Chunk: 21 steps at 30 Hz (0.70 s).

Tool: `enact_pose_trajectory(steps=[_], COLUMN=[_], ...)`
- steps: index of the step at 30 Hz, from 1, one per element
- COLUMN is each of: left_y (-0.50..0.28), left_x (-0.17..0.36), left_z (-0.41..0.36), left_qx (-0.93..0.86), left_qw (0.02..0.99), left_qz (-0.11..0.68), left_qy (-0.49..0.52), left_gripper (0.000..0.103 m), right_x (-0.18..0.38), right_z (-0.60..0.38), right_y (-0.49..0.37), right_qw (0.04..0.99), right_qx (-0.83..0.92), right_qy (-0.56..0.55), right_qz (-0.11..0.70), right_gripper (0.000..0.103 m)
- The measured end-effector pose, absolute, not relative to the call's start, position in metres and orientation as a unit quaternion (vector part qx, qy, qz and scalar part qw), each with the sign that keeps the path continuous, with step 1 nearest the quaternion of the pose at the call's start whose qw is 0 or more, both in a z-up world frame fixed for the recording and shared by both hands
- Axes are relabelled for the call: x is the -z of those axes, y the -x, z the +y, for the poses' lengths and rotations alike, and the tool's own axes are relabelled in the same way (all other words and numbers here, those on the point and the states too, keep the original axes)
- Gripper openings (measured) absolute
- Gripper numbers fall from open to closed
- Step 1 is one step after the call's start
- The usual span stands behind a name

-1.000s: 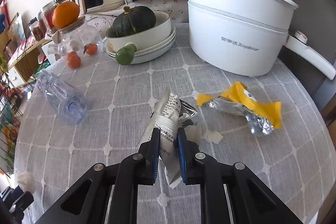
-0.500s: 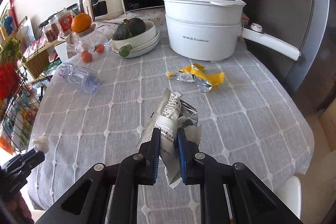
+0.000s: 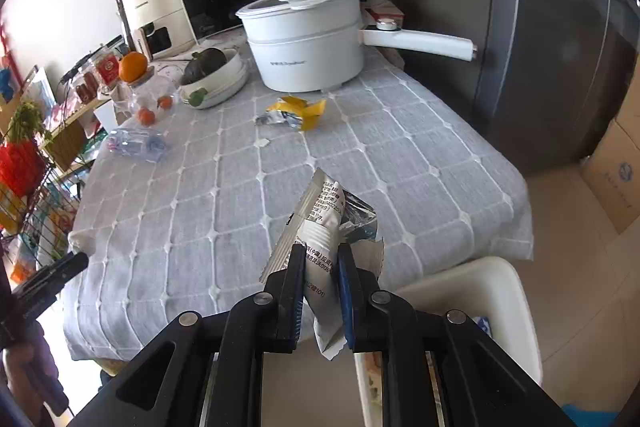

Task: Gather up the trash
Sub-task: 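Carry wrapper and tissue over the white bin and open both grippers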

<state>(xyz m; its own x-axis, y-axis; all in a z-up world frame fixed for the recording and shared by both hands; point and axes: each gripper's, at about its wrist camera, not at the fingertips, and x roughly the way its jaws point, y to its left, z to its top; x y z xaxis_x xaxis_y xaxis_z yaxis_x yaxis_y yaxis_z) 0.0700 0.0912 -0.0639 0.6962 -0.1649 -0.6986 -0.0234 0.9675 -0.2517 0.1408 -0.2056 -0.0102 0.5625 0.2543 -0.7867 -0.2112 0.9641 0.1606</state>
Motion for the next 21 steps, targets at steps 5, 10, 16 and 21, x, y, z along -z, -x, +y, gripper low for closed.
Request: enact_pose_trajectory(steps=[5,10,16,21], left_y=[-0.065,-0.065,-0.07,-0.074], left_x=[0.06,0.061,0.061,0.064], left_z=[0.068,0.045,0.014,-0.016], left_qx=[0.054,0.071,0.093,0.116], left_qw=[0.914,0.912,0.91,0.905], left_qz=[0.388,0.392,0.395,0.401], left_qy=[0.107,0.095,0.085,0.077], left_gripper=[0.033,0.033,0.033,0.033], right_x=[0.014,0.026,0.055,0.074], right_z=[-0.243,-0.278,-0.316,-0.34], right_y=[-0.129,-0.12,-0.114,-0.113], right_qw=[0.882,0.873,0.845,0.827], right_qx=[-0.11,-0.095,-0.077,-0.067], right_qy=[-0.031,-0.039,-0.051,-0.075], right_qz=[0.457,0.478,0.527,0.554], right_gripper=[0.016,0.017,0.017,0.017])
